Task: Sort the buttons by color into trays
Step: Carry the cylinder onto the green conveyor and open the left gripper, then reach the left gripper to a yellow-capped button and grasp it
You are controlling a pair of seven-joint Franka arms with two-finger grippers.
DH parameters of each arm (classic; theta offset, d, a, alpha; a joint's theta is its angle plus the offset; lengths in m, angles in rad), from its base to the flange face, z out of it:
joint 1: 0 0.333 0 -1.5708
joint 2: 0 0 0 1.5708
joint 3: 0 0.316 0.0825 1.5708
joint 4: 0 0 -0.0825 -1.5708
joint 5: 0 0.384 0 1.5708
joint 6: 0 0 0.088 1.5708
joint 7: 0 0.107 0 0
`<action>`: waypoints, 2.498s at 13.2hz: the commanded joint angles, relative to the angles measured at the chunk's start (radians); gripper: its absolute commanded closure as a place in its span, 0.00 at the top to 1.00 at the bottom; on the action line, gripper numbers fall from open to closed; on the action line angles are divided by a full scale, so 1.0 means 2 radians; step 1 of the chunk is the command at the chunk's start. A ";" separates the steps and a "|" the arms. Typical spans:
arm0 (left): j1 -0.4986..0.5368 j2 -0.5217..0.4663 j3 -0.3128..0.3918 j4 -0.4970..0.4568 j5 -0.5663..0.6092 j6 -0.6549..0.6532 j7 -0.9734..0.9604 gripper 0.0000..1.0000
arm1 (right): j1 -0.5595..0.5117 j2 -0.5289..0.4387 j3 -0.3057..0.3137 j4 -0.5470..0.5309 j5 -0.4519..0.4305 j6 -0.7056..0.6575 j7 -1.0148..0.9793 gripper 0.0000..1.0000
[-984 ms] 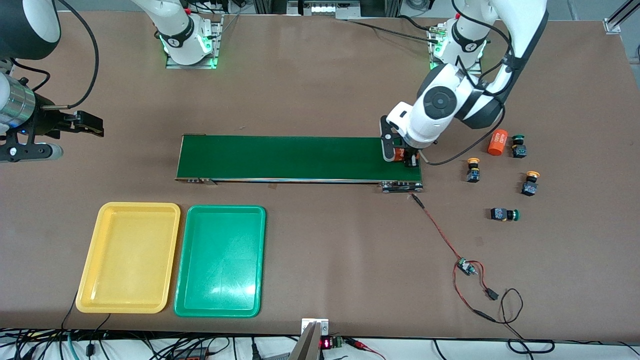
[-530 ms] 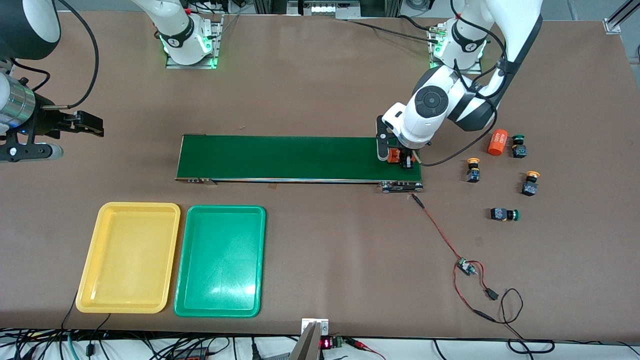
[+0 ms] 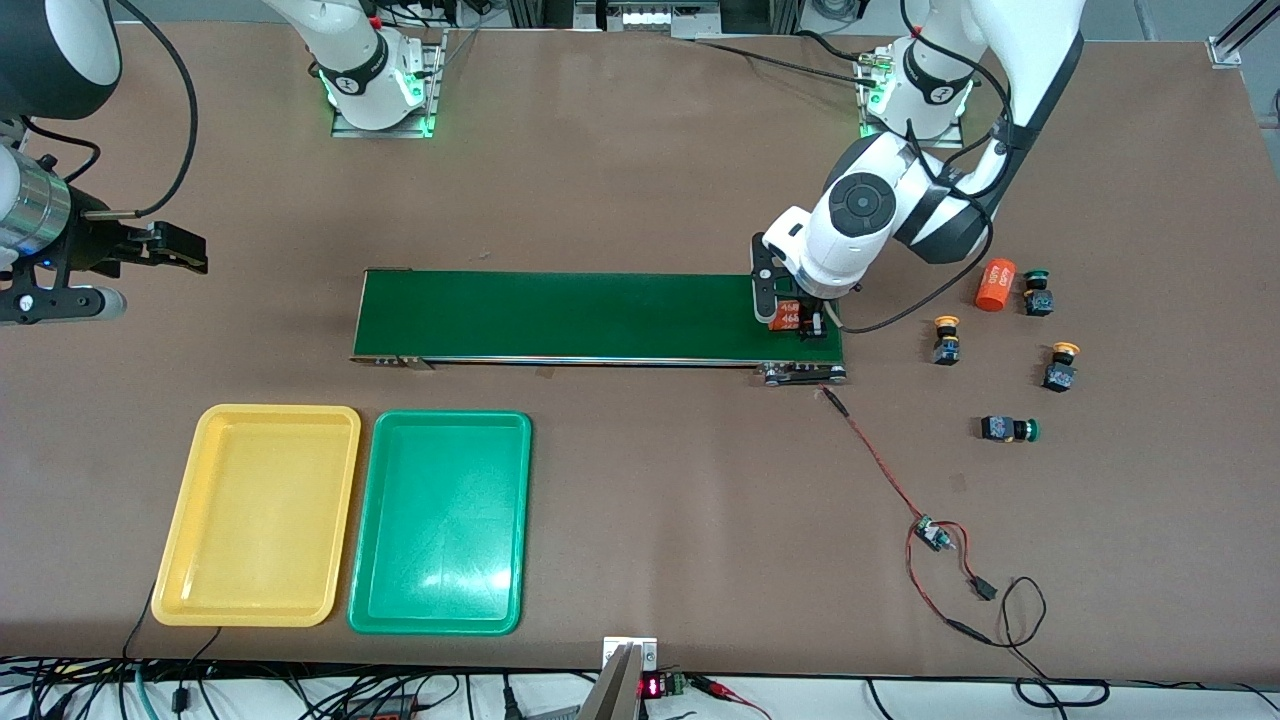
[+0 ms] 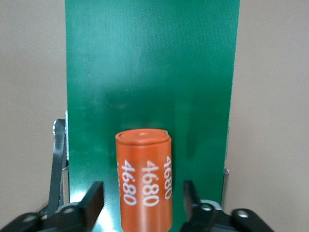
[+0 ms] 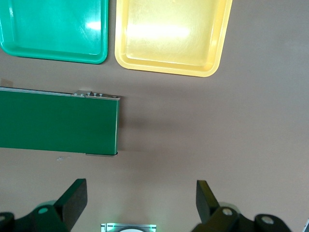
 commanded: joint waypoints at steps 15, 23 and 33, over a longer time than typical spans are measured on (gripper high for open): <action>0.102 -0.034 0.118 0.014 -0.038 -0.024 -0.138 1.00 | -0.002 0.002 0.000 0.008 0.033 0.000 0.005 1.00; 0.103 0.032 0.148 0.017 -0.046 -0.019 -0.317 1.00 | -0.004 0.002 -0.001 0.007 0.039 0.003 0.010 1.00; 0.102 0.070 0.153 0.017 -0.048 -0.007 -0.323 0.87 | -0.004 0.003 -0.001 0.007 0.039 0.003 0.010 1.00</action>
